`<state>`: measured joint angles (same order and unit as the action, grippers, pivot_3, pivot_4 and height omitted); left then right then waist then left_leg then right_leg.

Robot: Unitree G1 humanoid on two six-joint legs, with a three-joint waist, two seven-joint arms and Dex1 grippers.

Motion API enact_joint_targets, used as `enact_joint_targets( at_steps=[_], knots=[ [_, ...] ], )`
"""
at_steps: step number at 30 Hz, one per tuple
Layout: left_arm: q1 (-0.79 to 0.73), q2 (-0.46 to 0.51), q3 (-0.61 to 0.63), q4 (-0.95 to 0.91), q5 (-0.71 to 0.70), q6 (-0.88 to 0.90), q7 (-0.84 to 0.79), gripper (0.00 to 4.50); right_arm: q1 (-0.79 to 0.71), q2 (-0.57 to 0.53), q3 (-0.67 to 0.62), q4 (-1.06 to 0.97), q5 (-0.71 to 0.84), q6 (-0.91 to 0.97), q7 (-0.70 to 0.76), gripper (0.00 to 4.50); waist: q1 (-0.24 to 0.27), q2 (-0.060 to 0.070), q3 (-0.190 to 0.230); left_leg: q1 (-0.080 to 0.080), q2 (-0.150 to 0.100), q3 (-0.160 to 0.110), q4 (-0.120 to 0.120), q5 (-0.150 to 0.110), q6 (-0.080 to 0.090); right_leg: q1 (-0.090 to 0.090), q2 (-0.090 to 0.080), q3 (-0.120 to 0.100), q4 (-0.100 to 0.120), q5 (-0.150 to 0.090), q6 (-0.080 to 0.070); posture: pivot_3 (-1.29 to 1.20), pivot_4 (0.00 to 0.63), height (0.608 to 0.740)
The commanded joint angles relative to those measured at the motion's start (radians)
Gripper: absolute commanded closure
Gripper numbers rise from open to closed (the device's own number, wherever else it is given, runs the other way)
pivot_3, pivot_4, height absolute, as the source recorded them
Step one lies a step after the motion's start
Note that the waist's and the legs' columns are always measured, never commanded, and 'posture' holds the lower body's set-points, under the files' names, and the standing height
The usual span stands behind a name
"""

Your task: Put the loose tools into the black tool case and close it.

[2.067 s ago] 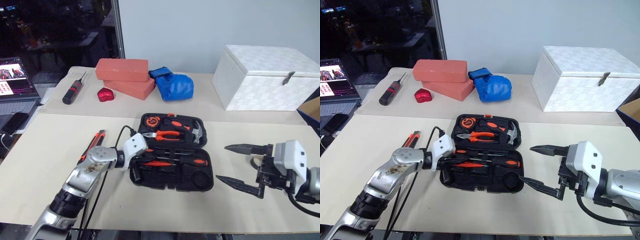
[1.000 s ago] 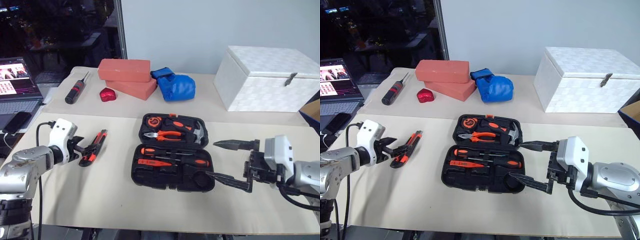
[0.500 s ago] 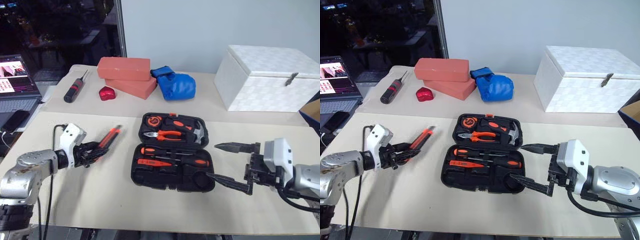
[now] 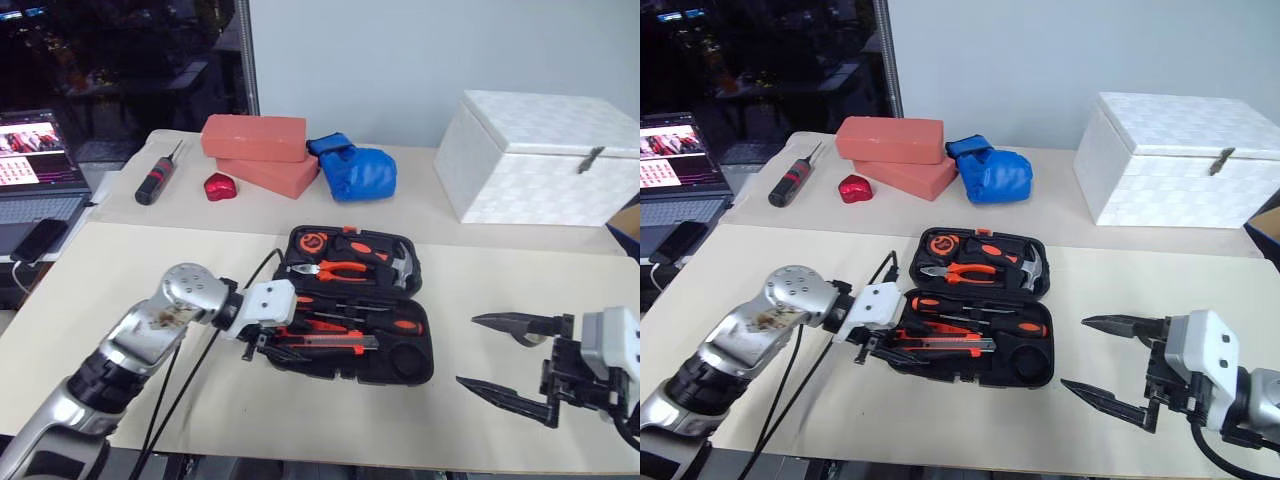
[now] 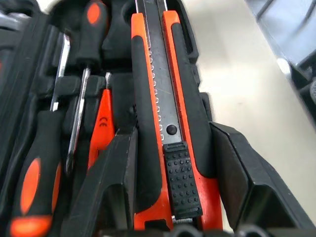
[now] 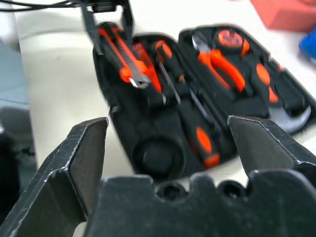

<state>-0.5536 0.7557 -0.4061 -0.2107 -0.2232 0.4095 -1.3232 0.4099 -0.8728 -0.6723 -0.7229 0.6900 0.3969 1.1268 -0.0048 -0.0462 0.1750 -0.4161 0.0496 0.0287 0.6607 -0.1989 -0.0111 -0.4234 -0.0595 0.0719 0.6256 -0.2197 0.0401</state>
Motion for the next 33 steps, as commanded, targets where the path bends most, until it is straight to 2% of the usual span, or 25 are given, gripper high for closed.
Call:
enact_joint_targets(
  at_steps=[1, 8, 12, 18, 24, 25, 26, 27, 28, 29, 30, 33],
  knots=[
    [-0.047, -0.02, -0.029, 0.034, 0.05, -0.044, -0.011, 2.79, -0.037, -0.041, -0.043, 0.021, 0.012, -0.022, 0.03, 0.0, -0.009, 0.0, 0.0, 0.0, 0.0, 0.0, 0.0, 0.0, 0.0, 0.0, 0.0, 0.0, 0.0, 0.0, 0.0, 0.0, 0.15, 0.74],
    [-0.064, -0.051, -0.073, 0.043, 0.101, -0.049, -0.03, 2.79, -0.112, -0.072, 0.034, 0.05, 0.03, -0.012, 0.062, 0.0, -0.008, 0.0, 0.0, 0.0, 0.0, -0.001, 0.0, 0.0, 0.0, 0.001, 0.0, 0.0, 0.001, 0.0, 0.0, 0.0, 0.15, 0.74],
    [-0.059, -0.058, -0.087, -0.009, 0.104, 0.029, -0.024, 2.79, -0.159, -0.082, 0.076, 0.068, 0.025, -0.01, 0.072, 0.0, -0.008, 0.0, 0.0, 0.0, -0.001, -0.001, 0.0, 0.0, 0.0, 0.001, 0.0, 0.0, 0.001, 0.0, 0.0, 0.0, 0.15, 0.74],
    [-0.034, -0.045, -0.108, -0.089, 0.118, 0.13, 0.005, 2.79, -0.17, -0.084, 0.081, 0.076, 0.021, -0.004, 0.083, 0.0, -0.007, 0.0, 0.0, 0.0, -0.001, -0.002, 0.0, 0.0, 0.0, 0.001, 0.0, 0.0, 0.001, 0.0, 0.001, 0.0, 0.15, 0.74],
    [-0.04, -0.048, -0.12, -0.085, 0.134, 0.139, 0.02, 2.79, -0.172, -0.087, 0.084, 0.079, 0.022, 0.0, 0.082, 0.0, -0.007, 0.0, 0.0, 0.0, -0.001, -0.002, 0.0, 0.0, 0.0, 0.001, 0.0, 0.0, 0.001, -0.001, 0.002, 0.0, 0.15, 0.74],
    [-0.039, -0.043, -0.118, -0.086, 0.134, 0.131, 0.017, 2.29, -0.171, -0.087, 0.083, 0.078, 0.022, 0.001, 0.082, 0.0, -0.007, 0.0, 0.0, 0.001, -0.001, -0.002, 0.0, 0.0, 0.0, 0.001, 0.0, 0.0, 0.001, -0.001, 0.002, 0.0, 0.15, 0.74],
    [-0.038, -0.039, -0.1, -0.084, 0.123, 0.128, 0.017, 2.29, -0.171, -0.088, 0.081, 0.078, 0.023, 0.002, 0.082, 0.0, -0.007, 0.0, 0.0, 0.001, -0.001, -0.002, 0.0, 0.0, 0.0, 0.002, 0.0, 0.0, 0.001, -0.001, 0.002, 0.0, 0.15, 0.74],
    [-0.036, -0.037, -0.079, -0.081, 0.11, 0.121, 0.018, 1.7, -0.17, -0.088, 0.079, 0.077, 0.024, 0.002, 0.082, 0.0, -0.007, 0.0, 0.0, 0.001, -0.001, -0.002, 0.0, 0.0, 0.0, 0.002, 0.0, 0.0, 0.001, -0.001, 0.001, 0.0, 0.15, 0.74],
    [-0.032, -0.039, -0.045, -0.081, 0.078, 0.118, 0.014, 1.49, -0.171, -0.088, 0.077, 0.078, 0.024, 0.003, 0.082, 0.0, -0.007, 0.0, 0.0, 0.001, -0.001, -0.002, 0.0, 0.0, 0.0, 0.002, 0.0, 0.0, 0.001, -0.001, 0.001, 0.0, 0.15, 0.74],
    [-0.029, -0.042, -0.022, -0.08, 0.055, 0.116, 0.011, 1.05, -0.172, -0.088, 0.077, 0.079, 0.024, 0.004, 0.081, 0.0, -0.007, 0.0, 0.0, 0.001, -0.001, -0.002, 0.0, 0.0, 0.0, 0.002, 0.0, 0.0, 0.001, -0.001, 0.001, 0.0, 0.15, 0.74],
    [-0.023, -0.042, 0.008, -0.087, 0.016, 0.125, -0.001, 0.85, -0.173, -0.088, 0.077, 0.082, 0.023, 0.002, 0.082, 0.0, -0.007, 0.0, 0.0, 0.001, -0.001, -0.002, 0.0, 0.0, 0.0, 0.001, 0.0, 0.0, 0.001, -0.001, 0.001, 0.0, 0.15, 0.74],
    [0.001, -0.05, 0.078, -0.111, -0.079, 0.167, -0.009, 0.85, -0.174, -0.086, 0.082, 0.09, 0.017, -0.004, 0.084, 0.0, -0.008, 0.0, 0.0, 0.001, -0.001, -0.002, 0.0, 0.0, 0.0, 0.001, 0.0, 0.0, 0.001, -0.001, 0.002, 0.0, 0.15, 0.74]
  ],
)
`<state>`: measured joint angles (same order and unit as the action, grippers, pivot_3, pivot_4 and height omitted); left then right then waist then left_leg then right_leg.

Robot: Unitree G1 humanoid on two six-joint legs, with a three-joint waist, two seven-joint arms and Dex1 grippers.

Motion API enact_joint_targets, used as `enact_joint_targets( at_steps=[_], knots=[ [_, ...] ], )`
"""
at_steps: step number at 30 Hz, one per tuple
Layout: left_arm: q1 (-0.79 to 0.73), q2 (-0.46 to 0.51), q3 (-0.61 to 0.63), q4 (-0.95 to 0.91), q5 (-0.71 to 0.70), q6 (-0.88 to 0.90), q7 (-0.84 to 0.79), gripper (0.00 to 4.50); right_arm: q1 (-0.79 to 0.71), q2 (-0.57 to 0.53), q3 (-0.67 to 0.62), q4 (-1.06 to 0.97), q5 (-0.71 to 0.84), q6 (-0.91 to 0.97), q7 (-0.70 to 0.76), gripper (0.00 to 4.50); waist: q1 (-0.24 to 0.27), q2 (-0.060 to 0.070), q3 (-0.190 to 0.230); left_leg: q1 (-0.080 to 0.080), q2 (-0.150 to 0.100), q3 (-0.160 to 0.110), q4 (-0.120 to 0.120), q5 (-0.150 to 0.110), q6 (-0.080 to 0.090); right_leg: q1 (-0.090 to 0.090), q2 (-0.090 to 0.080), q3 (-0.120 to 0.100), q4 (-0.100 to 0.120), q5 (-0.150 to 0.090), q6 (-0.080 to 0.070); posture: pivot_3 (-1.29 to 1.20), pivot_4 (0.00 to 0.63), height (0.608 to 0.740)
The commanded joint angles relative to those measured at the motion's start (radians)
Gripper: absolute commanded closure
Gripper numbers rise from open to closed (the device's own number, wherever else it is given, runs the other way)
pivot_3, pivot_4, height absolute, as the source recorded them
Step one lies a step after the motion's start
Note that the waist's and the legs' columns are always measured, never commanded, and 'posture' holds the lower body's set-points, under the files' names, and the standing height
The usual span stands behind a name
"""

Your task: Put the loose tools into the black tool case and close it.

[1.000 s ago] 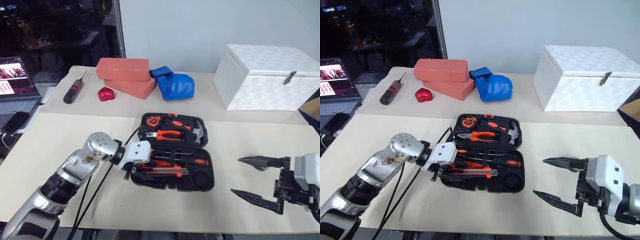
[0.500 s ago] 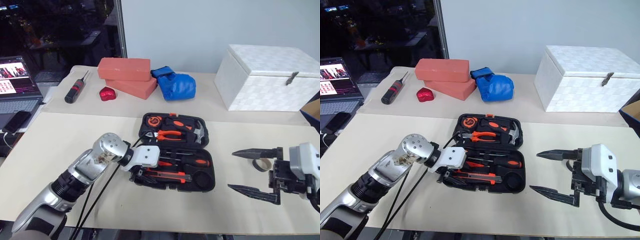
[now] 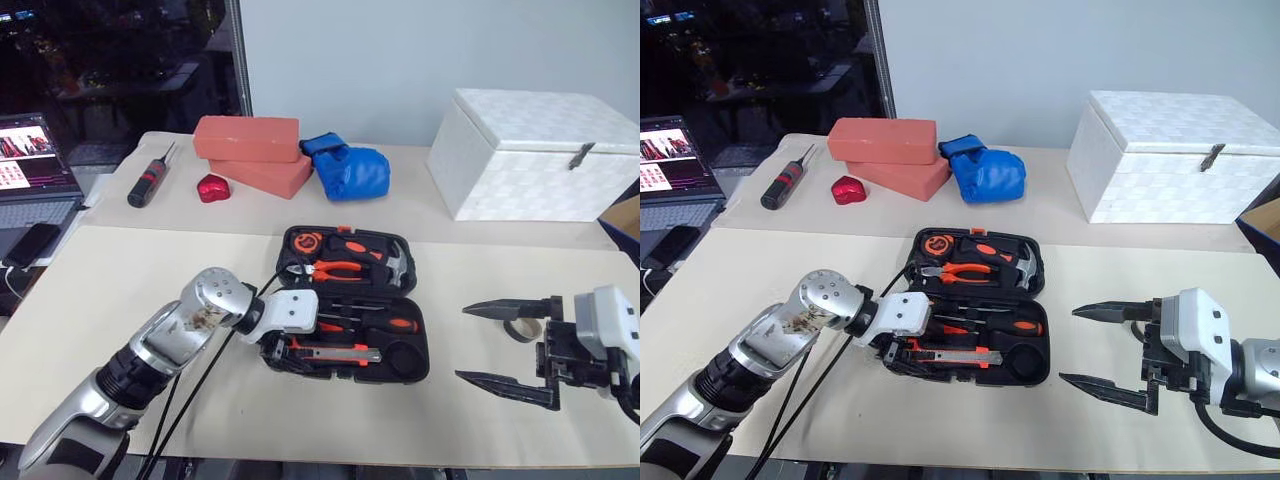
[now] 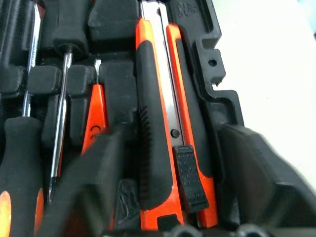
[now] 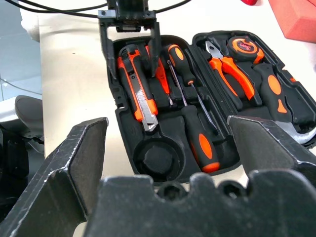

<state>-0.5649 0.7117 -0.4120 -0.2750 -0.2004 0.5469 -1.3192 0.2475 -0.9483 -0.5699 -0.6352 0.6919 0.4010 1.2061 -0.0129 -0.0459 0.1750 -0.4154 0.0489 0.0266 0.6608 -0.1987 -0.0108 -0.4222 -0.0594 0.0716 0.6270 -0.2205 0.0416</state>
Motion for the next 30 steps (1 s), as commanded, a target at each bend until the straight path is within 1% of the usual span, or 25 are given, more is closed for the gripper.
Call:
enact_joint_targets(
  at_steps=[1, 3, 4, 5, 7, 8, 9, 10, 13, 14, 16, 19, 21, 22, 25, 27, 28, 30],
  knots=[
    [0.02, -0.009, 0.107, -0.056, -0.132, 0.046, -0.007, 0.85, -0.012, -0.009, -0.02, 0.003, 0.016, -0.008, 0.004, 0.0, 0.0, 0.0, 0.0, 0.0, 0.0, 0.0, 0.0, 0.0, 0.0, 0.0, 0.0, 0.0, 0.0, 0.0, 0.0, 0.0, 0.15, 0.74],
    [0.037, -0.018, 0.152, -0.063, -0.183, 0.064, 0.007, 0.85, -0.013, -0.009, -0.02, 0.007, 0.017, -0.008, 0.005, 0.0, 0.0, 0.0, 0.0, 0.0, 0.0, 0.0, 0.0, 0.0, 0.0, 0.0, 0.0, 0.0, 0.0, 0.0, 0.0, 0.0, 0.15, 0.74],
    [0.044, -0.022, 0.174, -0.062, -0.212, 0.079, 0.012, 1.37, -0.014, -0.008, -0.021, 0.009, 0.017, -0.008, 0.004, 0.0, 0.0, 0.0, 0.0, 0.0, 0.0, 0.0, 0.0, 0.0, 0.0, 0.0, 0.0, 0.0, 0.0, 0.0, 0.0, 0.0, 0.15, 0.74],
    [0.05, -0.026, 0.191, -0.061, -0.237, 0.092, 0.015, 1.43, -0.013, -0.007, -0.022, 0.011, 0.017, -0.009, 0.005, 0.0, 0.0, 0.0, 0.0, 0.0, 0.0, 0.0, 0.0, 0.0, 0.0, 0.0, 0.0, 0.0, 0.0, 0.0, 0.0, 0.0, 0.15, 0.74],
    [0.065, -0.04, 0.221, -0.055, -0.275, 0.109, 0.033, 2.17, -0.012, -0.006, -0.025, 0.014, 0.016, -0.01, 0.004, 0.0, 0.0, 0.0, 0.0, 0.0, 0.0, 0.0, 0.0, 0.0, 0.0, 0.0, 0.0, 0.0, 0.001, 0.0, 0.0, 0.0, 0.15, 0.74],
    [0.075, -0.046, 0.231, -0.049, -0.287, 0.109, 0.043, 2.67, -0.011, -0.005, -0.026, 0.015, 0.016, -0.011, 0.004, 0.0, 0.0, 0.0, 0.0, 0.0, 0.0, 0.0, 0.0, 0.0, 0.0, 0.0, 0.0, 0.0, 0.001, 0.0, 0.0, 0.0, 0.15, 0.74],
    [0.087, -0.054, 0.239, -0.047, -0.296, 0.1, 0.047, 2.86, -0.01, -0.004, -0.027, 0.016, 0.015, -0.011, 0.003, 0.0, 0.0, 0.0, 0.0, 0.001, 0.0, 0.0, 0.0, 0.0, 0.0, 0.0, 0.0, 0.0, 0.001, 0.0, 0.0, 0.0, 0.15, 0.74],
    [0.096, -0.065, 0.248, -0.048, -0.31, 0.101, 0.058, 3.31, -0.009, -0.003, -0.03, 0.017, 0.015, -0.011, 0.003, 0.0, 0.0, 0.0, 0.0, 0.001, 0.0, 0.0, 0.0, 0.0, 0.0, 0.0, 0.0, 0.0, 0.001, 0.0, 0.0, 0.0, 0.15, 0.74],
    [0.119, -0.11, 0.253, -0.04, -0.32, 0.099, 0.112, 4.36, -0.005, -0.002, -0.035, 0.013, 0.017, -0.006, -0.001, 0.0, 0.0, 0.0, 0.0, 0.001, 0.0, 0.0, 0.0, 0.0, 0.0, 0.0, 0.0, 0.0, 0.001, 0.0, 0.0, 0.0, 0.15, 0.74],
    [0.125, -0.116, 0.241, -0.041, -0.316, 0.1, 0.12, 4.44, -0.003, -0.002, -0.037, 0.01, 0.018, -0.005, -0.003, 0.0, 0.0, 0.0, 0.0, 0.001, 0.0, 0.0, 0.0, 0.0, 0.0, 0.0, 0.0, 0.0, 0.001, 0.0, 0.0, 0.0, 0.15, 0.74],
    [0.135, -0.115, 0.208, -0.037, -0.294, 0.102, 0.131, 4.44, 0.001, -0.001, -0.038, 0.006, 0.019, -0.002, -0.007, 0.0, 0.0, 0.0, 0.0, 0.001, 0.0, 0.0, 0.0, 0.0, 0.0, 0.0, 0.0, 0.0, 0.001, 0.0, 0.001, 0.0, 0.15, 0.74],
    [0.176, -0.032, 0.068, -0.007, -0.146, 0.049, 0.117, 4.44, 0.008, 0.0, -0.039, -0.003, 0.021, 0.004, -0.016, 0.0, -0.001, 0.0, 0.0, 0.001, 0.0, 0.0, 0.0, 0.0, 0.0, 0.001, 0.0, 0.0, 0.001, 0.0, 0.0, 0.0, 0.15, 0.74],
    [0.197, -0.001, -0.007, 0.019, -0.078, 0.078, 0.144, 4.44, 0.02, 0.001, -0.047, -0.013, 0.025, 0.011, -0.019, 0.0, -0.005, 0.001, 0.0, 0.002, 0.0, 0.0, 0.0, 0.0, 0.0, 0.0, 0.0, 0.001, 0.001, 0.0, 0.0, 0.0, 0.15, 0.74],
    [0.206, 0.006, -0.035, 0.038, -0.033, 0.048, 0.16, 4.44, 0.029, 0.0, -0.054, -0.018, 0.027, 0.016, -0.019, 0.0, -0.002, 0.0, 0.0, 0.001, 0.0, 0.0, 0.0, 0.0, 0.0, 0.0, 0.0, 0.001, 0.001, 0.0, 0.0, 0.0, 0.15, 0.74],
    [0.218, -0.012, -0.048, 0.044, -0.026, 0.045, 0.183, 4.44, 0.064, 0.0, -0.09, -0.032, 0.039, 0.036, -0.013, 0.0, 0.003, 0.004, -0.003, 0.004, 0.0, 0.0, 0.0, 0.0, 0.0, 0.003, 0.0, 0.0, 0.001, 0.0, 0.0, 0.0, 0.15, 0.74],
    [0.219, -0.036, -0.028, 0.03, -0.059, 0.049, 0.19, 4.44, 0.085, 0.003, -0.115, -0.042, 0.05, 0.043, -0.006, 0.0, 0.004, 0.005, -0.004, 0.006, 0.0, 0.0, 0.0, 0.0, 0.0, 0.005, 0.0, 0.001, 0.001, 0.0, 0.0, 0.0, 0.15, 0.74],
    [0.219, -0.054, -0.006, 0.022, -0.087, 0.049, 0.19, 4.44, 0.095, 0.005, -0.127, -0.046, 0.058, 0.047, -0.004, 0.0, 0.004, 0.006, -0.005, 0.007, 0.0, 0.0, 0.0, 0.0, 0.0, 0.005, 0.0, 0.001, 0.001, 0.0, 0.0, 0.0, 0.15, 0.74],
    [0.213, -0.11, 0.079, 0.003, -0.206, 0.099, 0.187, 4.44, 0.114, 0.012, -0.152, -0.057, 0.076, 0.057, -0.006, 0.0, 0.003, 0.009, -0.007, 0.007, -0.001, 0.0, 0.0, 0.0, 0.0, 0.005, -0.001, 0.001, 0.001, 0.0, -0.001, 0.0, 0.15, 0.74]
  ],
)
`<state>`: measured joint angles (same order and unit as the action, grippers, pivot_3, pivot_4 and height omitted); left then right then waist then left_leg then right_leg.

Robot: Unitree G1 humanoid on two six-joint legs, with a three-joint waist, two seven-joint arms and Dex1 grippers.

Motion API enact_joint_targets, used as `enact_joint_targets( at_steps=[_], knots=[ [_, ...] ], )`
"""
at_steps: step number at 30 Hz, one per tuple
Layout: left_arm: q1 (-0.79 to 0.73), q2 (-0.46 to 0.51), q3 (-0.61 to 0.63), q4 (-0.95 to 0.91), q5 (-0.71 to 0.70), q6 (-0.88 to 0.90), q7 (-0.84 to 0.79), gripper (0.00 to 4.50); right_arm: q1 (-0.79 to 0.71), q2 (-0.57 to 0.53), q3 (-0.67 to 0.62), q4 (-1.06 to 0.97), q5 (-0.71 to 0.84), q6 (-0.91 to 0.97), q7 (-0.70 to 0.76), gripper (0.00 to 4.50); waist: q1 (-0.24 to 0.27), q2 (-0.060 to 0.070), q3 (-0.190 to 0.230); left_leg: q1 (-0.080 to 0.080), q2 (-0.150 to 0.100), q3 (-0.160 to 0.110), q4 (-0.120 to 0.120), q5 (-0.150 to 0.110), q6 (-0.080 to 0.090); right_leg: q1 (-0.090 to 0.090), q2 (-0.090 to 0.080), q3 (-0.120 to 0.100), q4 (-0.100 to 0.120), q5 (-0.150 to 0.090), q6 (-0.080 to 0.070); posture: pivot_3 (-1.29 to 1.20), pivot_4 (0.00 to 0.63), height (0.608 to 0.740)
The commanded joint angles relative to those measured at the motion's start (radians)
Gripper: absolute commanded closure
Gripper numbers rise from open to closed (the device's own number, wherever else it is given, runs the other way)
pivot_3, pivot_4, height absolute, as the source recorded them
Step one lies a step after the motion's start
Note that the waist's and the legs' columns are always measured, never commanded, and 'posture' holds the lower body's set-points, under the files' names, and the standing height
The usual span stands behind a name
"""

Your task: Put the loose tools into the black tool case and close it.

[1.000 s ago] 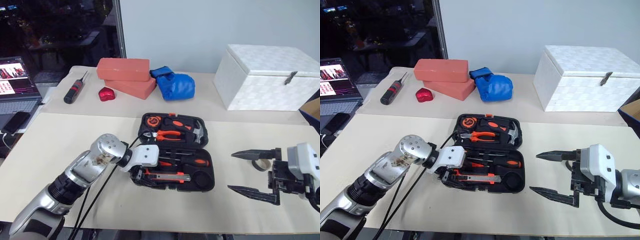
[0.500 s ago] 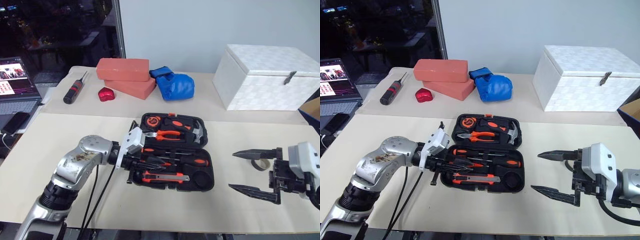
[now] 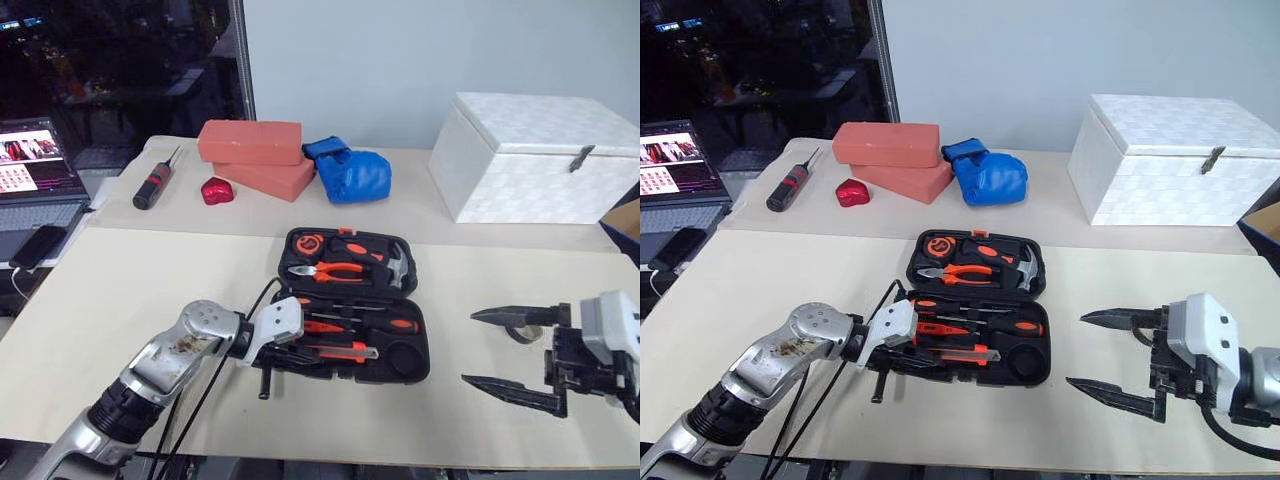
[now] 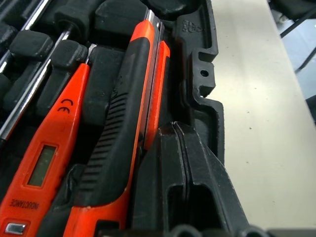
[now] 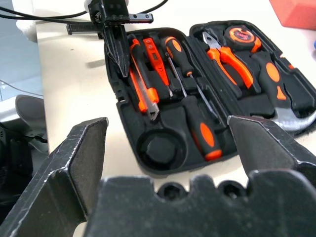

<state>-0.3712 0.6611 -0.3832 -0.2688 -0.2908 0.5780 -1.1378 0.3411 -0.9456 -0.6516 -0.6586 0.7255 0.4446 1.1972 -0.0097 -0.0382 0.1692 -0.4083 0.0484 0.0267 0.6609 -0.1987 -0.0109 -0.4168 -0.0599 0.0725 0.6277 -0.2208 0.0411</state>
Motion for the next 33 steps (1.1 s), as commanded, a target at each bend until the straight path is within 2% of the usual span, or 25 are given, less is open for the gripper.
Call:
enact_joint_targets(
  at_steps=[1, 4, 7, 10, 13, 18, 30, 33],
  knots=[
    [0.011, -0.085, 0.099, -0.02, -0.197, 0.119, -0.001, 4.44, 0.03, 0.014, -0.085, -0.039, 0.056, 0.02, 0.001, 0.0, 0.0, 0.001, -0.001, 0.0, 0.0, 0.0, 0.0, 0.0, 0.0, 0.0, 0.0, 0.0, 0.0, 0.0, 0.0, 0.0, 0.15, 0.74],
    [-0.039, -0.11, 0.223, -0.056, -0.47, 0.359, -0.027, 4.44, 0.062, 0.027, -0.113, -0.052, 0.071, 0.026, 0.003, 0.0, -0.002, 0.0, 0.0, -0.004, 0.0, -0.001, 0.0, 0.0, 0.0, -0.004, 0.001, 0.0, 0.001, 0.0, 0.0, 0.0, 0.15, 0.74],
    [-0.103, -0.114, 0.286, -0.031, -0.56, 0.46, 0.019, 4.44, 0.076, 0.03, -0.136, -0.074, 0.095, 0.04, -0.018, 0.0, -0.003, 0.0, 0.0, -0.005, 0.0, -0.002, 0.0, 0.0, 0.0, -0.005, 0.001, -0.001, 0.002, 0.0, 0.0, 0.0, 0.15, 0.74],
    [-0.117, -0.114, 0.262, -0.017, -0.486, 0.402, 0.058, 4.44, 0.077, 0.029, -0.15, -0.079, 0.108, 0.048, -0.025, 0.0, -0.007, 0.001, -0.001, -0.004, 0.0, -0.002, 0.0, 0.0, 0.0, -0.004, 0.001, 0.0, 0.001, 0.0, 0.0, 0.0, 0.15, 0.74],
    [-0.098, -0.085, 0.16, 0.017, -0.32, 0.277, 0.093, 4.44, 0.086, 0.033, -0.142, -0.087, 0.099, 0.048, -0.033, 0.0, -0.005, 0.001, -0.001, -0.005, -0.001, -0.002, 0.0, 0.0, 0.0, -0.003, 0.001, 0.0, 0.0, 0.0, 0.0, 0.0, 0.15, 0.74],
    [-0.037, -0.053, 0.054, 0.062, -0.146, 0.145, 0.128, 4.44, 0.089, 0.03, -0.137, -0.099, 0.104, 0.054, -0.047, 0.0, -0.004, 0.001, 0.0, -0.006, -0.001, -0.002, 0.0, 0.0, 0.0, -0.005, 0.001, 0.0, 0.0, 0.0, 0.0, 0.0, 0.15, 0.74],
    [0.0, -0.07, -0.039, 0.111, 0.005, -0.017, 0.136, 4.44, 0.063, 0.022, -0.093, -0.084, 0.092, 0.045, -0.053, 0.0, 0.002, 0.002, -0.001, -0.002, -0.001, -0.002, 0.0, 0.0, 0.0, -0.001, 0.0, 0.0, -0.001, 0.0, 0.0, 0.0, 0.15, 0.74],
    [0.031, -0.079, 0.03, 0.093, -0.03, -0.095, 0.12, 4.44, 0.074, 0.037, -0.1, -0.088, 0.086, 0.046, -0.062, 0.0, 0.002, 0.002, -0.002, -0.002, -0.001, -0.002, 0.0, 0.0, 0.0, 0.0, 0.0, 0.0, -0.002, 0.0, 0.0, 0.0, 0.15, 0.74]
  ],
)
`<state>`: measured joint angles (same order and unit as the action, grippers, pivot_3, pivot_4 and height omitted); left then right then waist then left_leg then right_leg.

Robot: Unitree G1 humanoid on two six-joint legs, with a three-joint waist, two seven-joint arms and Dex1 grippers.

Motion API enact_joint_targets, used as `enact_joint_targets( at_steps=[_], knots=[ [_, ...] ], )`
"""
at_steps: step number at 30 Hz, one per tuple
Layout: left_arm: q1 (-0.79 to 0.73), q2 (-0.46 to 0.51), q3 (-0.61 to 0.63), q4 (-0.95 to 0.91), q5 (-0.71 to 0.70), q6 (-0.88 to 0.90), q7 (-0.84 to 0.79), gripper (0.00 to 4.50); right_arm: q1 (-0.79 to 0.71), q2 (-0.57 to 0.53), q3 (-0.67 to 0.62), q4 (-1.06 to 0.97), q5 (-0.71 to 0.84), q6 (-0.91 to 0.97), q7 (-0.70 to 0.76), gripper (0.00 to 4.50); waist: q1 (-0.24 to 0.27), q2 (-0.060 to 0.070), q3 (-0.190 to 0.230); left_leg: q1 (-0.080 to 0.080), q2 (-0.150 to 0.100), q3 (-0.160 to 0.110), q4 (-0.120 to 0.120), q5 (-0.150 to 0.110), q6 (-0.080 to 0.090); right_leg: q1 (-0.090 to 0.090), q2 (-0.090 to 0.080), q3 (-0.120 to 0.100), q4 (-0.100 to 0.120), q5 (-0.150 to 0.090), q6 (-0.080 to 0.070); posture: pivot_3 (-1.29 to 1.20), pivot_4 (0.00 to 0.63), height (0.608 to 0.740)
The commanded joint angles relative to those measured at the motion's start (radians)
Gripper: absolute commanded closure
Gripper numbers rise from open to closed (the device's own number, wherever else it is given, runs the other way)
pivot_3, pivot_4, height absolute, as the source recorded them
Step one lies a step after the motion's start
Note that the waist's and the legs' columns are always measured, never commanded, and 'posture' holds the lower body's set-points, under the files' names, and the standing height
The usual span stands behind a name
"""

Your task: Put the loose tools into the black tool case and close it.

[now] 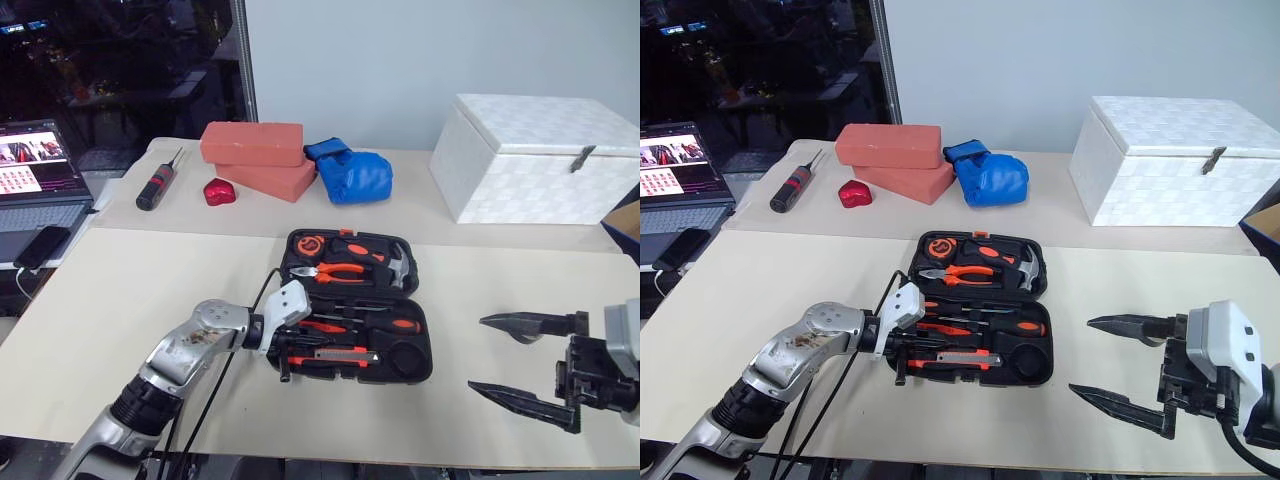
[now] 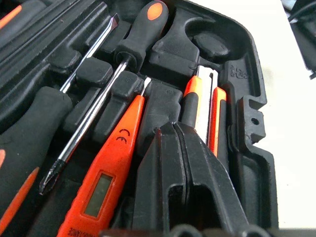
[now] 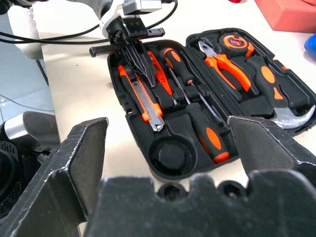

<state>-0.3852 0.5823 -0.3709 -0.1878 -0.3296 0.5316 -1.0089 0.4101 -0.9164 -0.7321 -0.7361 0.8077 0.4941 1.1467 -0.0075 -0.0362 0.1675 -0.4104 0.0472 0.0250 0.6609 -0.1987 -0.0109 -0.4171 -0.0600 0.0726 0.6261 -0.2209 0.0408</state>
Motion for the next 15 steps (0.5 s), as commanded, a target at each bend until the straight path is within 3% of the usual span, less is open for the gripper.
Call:
enact_joint_targets(
  at_steps=[1, 4, 6, 9, 15],
  knots=[
    [0.049, -0.01, 0.079, -0.022, -0.058, -0.035, -0.015, 4.44, 0.009, 0.017, -0.03, -0.011, 0.001, 0.001, -0.031, 0.0, -0.001, 0.0, 0.0, 0.0, 0.0, 0.0, 0.0, 0.0, 0.0, 0.0, 0.0, 0.0, 0.0, 0.0, 0.0, 0.0, 0.15, 0.74],
    [0.054, -0.006, 0.183, -0.096, -0.15, -0.02, -0.022, 4.44, 0.019, 0.032, -0.058, 0.002, -0.025, 0.036, -0.111, 0.0, -0.003, -0.001, 0.001, -0.005, 0.001, 0.0, 0.0, 0.0, 0.0, -0.004, 0.0, 0.0, 0.0, 0.0, 0.0, 0.0, 0.15, 0.74],
    [0.05, 0.026, 0.212, -0.113, -0.157, -0.068, -0.071, 4.44, -0.018, 0.052, -0.03, 0.0, -0.128, 0.013, -0.233, 0.0, -0.004, -0.001, 0.001, -0.006, 0.001, 0.0, 0.0, 0.0, 0.0, -0.006, 0.0, 0.0, 0.001, 0.0, 0.0, 0.0, 0.15, 0.74],
    [0.014, 0.06, 0.253, -0.154, -0.271, 0.067, -0.096, 3.78, 0.006, 0.021, 0.018, -0.007, -0.202, 0.139, -0.345, 0.0, -0.005, -0.001, 0.001, -0.006, 0.001, 0.001, 0.0, 0.0, 0.0, -0.006, 0.0, 0.0, 0.0, 0.0, 0.0, 0.0, 0.15, 0.74],
    [-0.089, 0.045, 0.259, -0.222, -0.343, 0.164, -0.06, 1.49, -0.069, -0.023, 0.16, 0.094, -0.337, 0.239, -0.477, 0.0, -0.005, -0.001, 0.001, -0.006, 0.0, 0.0, 0.0, 0.0, 0.0, -0.005, 0.0, 0.0, -0.001, 0.0, 0.0, 0.0, 0.15, 0.74]
  ],
)
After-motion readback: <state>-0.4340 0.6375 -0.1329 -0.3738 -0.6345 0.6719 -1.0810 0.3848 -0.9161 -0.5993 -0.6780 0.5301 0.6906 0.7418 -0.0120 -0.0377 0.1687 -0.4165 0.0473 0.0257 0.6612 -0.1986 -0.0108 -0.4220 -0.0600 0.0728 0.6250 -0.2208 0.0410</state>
